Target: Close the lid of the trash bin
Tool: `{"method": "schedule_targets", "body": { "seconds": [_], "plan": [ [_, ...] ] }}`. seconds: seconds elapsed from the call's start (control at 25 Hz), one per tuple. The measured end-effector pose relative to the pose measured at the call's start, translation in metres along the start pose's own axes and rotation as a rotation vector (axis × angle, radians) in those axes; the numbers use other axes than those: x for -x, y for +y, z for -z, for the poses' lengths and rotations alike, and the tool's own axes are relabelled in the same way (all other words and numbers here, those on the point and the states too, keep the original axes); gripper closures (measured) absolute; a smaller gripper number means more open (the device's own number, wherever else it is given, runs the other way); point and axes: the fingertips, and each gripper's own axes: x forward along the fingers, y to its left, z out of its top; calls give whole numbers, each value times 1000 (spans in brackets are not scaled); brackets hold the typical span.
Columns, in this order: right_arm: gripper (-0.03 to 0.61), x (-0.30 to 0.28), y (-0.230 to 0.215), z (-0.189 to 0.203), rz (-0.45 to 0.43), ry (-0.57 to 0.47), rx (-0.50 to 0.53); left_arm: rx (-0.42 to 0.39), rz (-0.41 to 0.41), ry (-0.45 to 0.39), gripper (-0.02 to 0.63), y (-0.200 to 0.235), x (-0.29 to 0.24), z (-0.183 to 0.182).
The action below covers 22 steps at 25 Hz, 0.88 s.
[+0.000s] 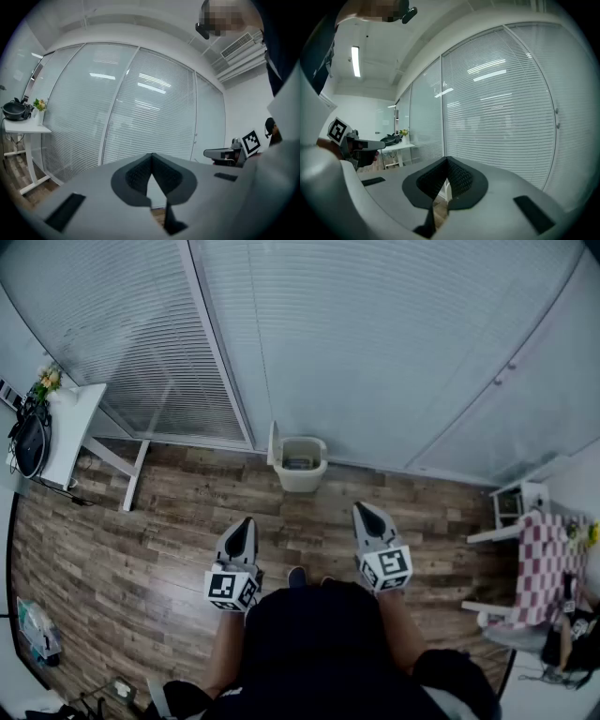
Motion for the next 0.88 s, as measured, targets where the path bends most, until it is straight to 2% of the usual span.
{"method": "schedule_targets", "body": {
  "seconds": [0.36,0.88],
  "plan": [
    [577,-6,-5,-1,13,-20,29,8,15,-9,606,7,-5,0],
    [577,-14,17,0,11,-10,31,13,50,7,606,25,-9,-1]
  ]
}}
